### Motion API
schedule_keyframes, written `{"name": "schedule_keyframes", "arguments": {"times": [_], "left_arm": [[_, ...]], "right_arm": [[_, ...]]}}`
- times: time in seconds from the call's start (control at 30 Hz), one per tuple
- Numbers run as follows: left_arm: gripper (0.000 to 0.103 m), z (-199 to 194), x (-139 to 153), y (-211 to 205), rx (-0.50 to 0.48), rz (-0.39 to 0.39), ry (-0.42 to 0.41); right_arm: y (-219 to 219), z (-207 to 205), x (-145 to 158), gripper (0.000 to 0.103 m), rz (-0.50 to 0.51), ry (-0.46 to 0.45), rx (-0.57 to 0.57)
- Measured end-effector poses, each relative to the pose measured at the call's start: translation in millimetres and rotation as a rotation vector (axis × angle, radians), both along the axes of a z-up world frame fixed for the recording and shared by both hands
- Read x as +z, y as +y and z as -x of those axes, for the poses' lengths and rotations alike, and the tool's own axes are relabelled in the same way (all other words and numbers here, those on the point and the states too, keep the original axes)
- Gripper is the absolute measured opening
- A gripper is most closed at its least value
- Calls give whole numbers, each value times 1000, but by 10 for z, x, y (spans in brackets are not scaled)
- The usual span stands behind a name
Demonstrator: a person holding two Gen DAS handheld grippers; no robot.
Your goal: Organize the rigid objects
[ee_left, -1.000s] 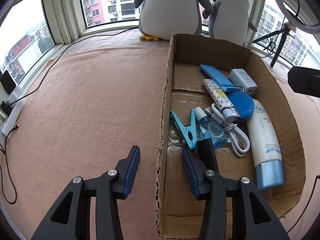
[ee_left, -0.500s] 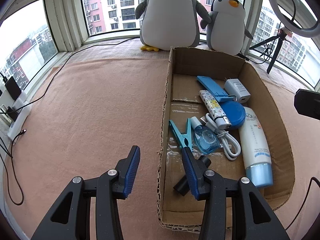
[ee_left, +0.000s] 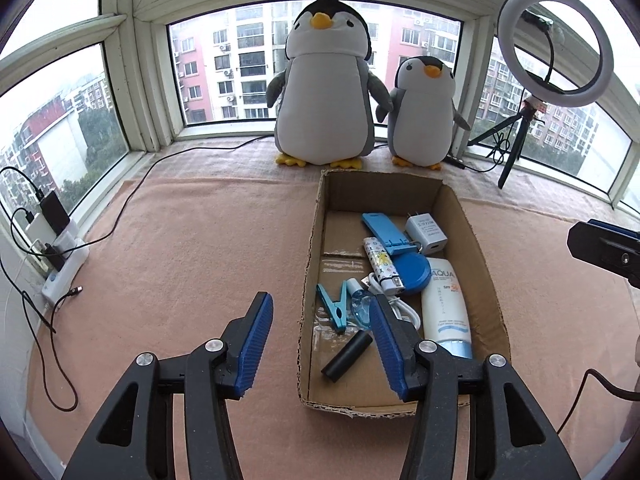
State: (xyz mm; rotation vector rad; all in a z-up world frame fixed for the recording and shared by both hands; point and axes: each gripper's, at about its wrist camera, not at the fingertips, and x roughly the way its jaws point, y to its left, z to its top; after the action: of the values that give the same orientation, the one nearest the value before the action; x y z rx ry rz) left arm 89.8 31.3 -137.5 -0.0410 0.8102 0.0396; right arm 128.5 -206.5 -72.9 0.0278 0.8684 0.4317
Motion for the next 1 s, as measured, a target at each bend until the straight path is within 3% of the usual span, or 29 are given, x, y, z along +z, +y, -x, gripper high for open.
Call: {"name": "schedule_keyframes", "arguments": {"times": [0.4, 1.0], "left_arm": [[65, 267, 359, -104, -10, -25, -65], [69, 329, 414, -164, -18, -26, -72]], "right_arm": [[-163, 226, 148, 83, 17, -68, -95], [-229, 279, 165, 83, 26, -78, -120]]}}
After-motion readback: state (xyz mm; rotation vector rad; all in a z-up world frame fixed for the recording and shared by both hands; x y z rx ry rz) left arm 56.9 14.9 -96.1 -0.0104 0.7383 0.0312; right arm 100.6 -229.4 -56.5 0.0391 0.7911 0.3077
